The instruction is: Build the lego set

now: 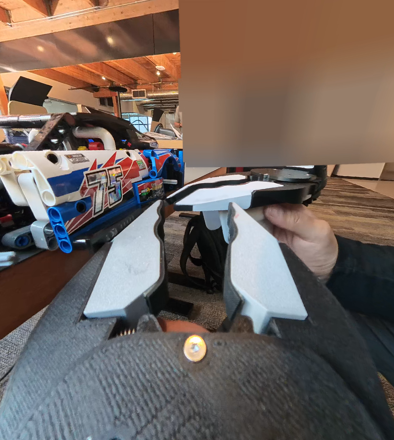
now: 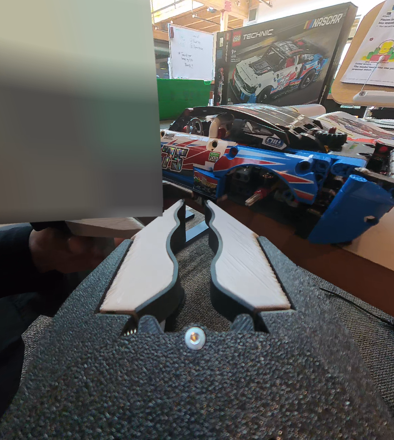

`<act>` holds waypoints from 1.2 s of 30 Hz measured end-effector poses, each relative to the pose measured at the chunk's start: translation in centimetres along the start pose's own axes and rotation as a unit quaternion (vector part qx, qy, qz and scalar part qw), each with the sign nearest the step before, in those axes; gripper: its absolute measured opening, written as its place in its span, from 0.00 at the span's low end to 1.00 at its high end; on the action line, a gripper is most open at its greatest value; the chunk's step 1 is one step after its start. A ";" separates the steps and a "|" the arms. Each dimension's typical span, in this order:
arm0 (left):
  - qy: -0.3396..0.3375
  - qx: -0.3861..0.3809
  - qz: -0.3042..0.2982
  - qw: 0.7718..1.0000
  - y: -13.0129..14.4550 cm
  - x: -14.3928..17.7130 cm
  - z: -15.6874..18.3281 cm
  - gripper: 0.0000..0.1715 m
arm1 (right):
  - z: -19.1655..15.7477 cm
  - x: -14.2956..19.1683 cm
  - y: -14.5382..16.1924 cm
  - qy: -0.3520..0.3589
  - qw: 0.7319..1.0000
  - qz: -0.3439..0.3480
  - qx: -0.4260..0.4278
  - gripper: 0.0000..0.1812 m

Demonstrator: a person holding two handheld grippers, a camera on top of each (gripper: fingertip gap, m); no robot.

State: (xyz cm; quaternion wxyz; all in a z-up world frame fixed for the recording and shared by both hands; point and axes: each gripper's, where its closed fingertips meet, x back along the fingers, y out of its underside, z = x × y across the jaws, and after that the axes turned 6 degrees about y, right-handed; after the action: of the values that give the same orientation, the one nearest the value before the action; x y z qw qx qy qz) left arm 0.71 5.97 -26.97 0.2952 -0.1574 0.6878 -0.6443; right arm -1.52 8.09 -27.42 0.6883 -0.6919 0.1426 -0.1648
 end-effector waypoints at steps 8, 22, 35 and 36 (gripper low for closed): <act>-0.006 -0.014 -0.006 1.000 0.2 0.0 0.0 0.29 | 0.3 0.0 -0.3 0.025 0.999 0.007 0.037 0.06; -0.021 -0.041 -0.018 0.999 0.5 0.3 -0.4 0.26 | 0.7 -0.2 -0.4 0.067 0.997 0.023 0.043 0.02; -0.025 -0.029 -0.012 0.999 0.2 0.6 -0.7 0.21 | 0.9 -0.2 -0.3 0.103 0.993 0.023 0.054 0.00; -0.027 -0.030 -0.013 0.999 0.3 0.6 -0.8 0.21 | 0.9 -0.2 -0.3 0.109 0.992 0.022 0.060 0.00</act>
State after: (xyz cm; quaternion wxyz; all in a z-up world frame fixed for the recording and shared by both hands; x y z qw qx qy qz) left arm -0.19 6.23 -27.35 0.3003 -0.1921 0.6964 -0.6228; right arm -1.32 9.00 -27.16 0.7122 -0.6243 0.2217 -0.2319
